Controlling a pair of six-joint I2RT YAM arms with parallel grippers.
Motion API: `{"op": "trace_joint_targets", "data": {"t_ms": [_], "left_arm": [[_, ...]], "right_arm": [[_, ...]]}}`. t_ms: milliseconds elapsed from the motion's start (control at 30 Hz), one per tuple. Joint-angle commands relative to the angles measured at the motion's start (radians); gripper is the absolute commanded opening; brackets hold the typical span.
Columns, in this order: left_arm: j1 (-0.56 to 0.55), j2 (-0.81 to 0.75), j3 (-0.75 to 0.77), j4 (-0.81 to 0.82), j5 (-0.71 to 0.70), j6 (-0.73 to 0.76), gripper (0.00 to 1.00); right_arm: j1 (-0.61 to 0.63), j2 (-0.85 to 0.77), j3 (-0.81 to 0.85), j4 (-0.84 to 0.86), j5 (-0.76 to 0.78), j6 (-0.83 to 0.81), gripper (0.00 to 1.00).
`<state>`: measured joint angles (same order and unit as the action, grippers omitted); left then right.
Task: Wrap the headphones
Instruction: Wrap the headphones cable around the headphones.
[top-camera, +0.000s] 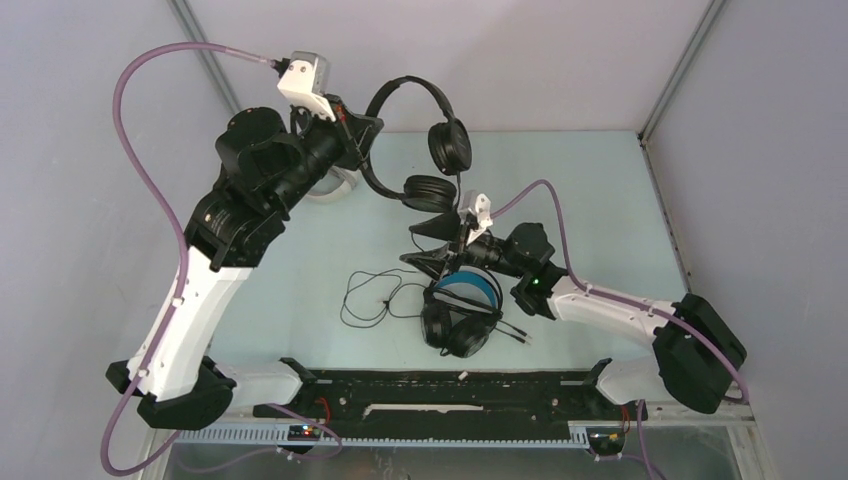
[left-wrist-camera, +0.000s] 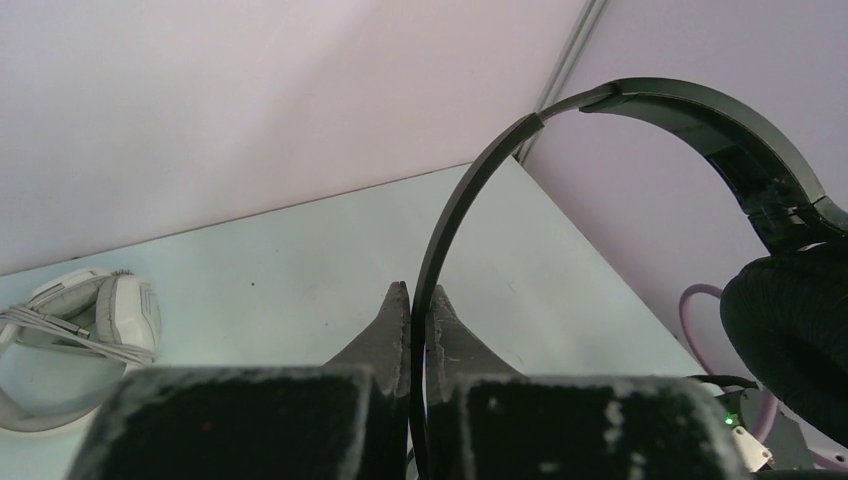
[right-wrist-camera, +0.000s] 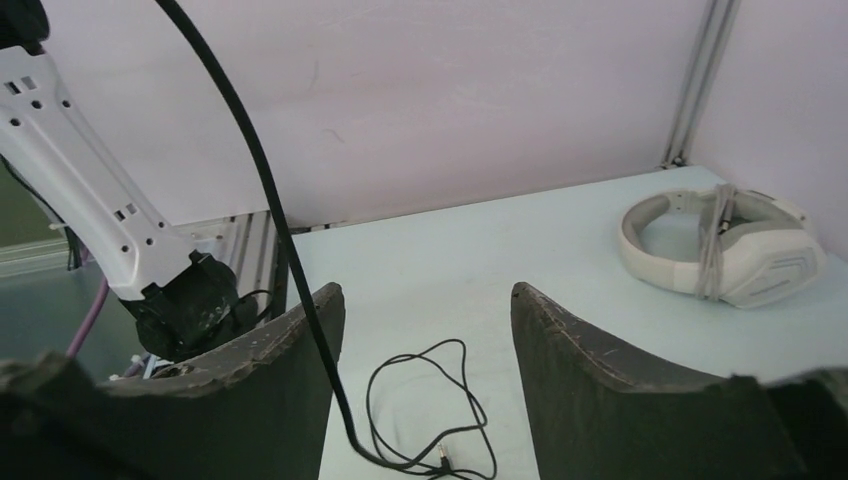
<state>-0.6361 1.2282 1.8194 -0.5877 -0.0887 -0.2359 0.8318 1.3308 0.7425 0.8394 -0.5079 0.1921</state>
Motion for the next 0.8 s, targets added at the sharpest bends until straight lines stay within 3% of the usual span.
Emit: {"op": "trace_joint_targets", "data": {"t_ms": [0,67,233,300,767], "left_arm": [[0.002,-0.031,0.0,0.071,0.021,-0.037,0.0],[0.002,-0.035,0.001,0.074,0.018,-0.038,0.0],[0.002,-0.046,0.014,0.051,0.03,-0.047,0.0],[0.002,-0.053,0.014,0.034,0.073,-0.048,0.0],[0.002,-0.097,-0.082,-0.049,0.482,-0.027,0.0]], "right_arm": [[0.018,0.035,-0.009,0.164,-0.036,0.046,0.62],[0.019,0.048,-0.01,0.168,-0.034,0.051,0.53],[-0.018,0.051,-0.032,0.199,-0.011,0.093,0.12],[-0.053,0.041,-0.032,0.202,-0.017,0.107,0.0],[-0.207,-0.016,0.002,0.162,-0.077,0.126,0.0]]}}
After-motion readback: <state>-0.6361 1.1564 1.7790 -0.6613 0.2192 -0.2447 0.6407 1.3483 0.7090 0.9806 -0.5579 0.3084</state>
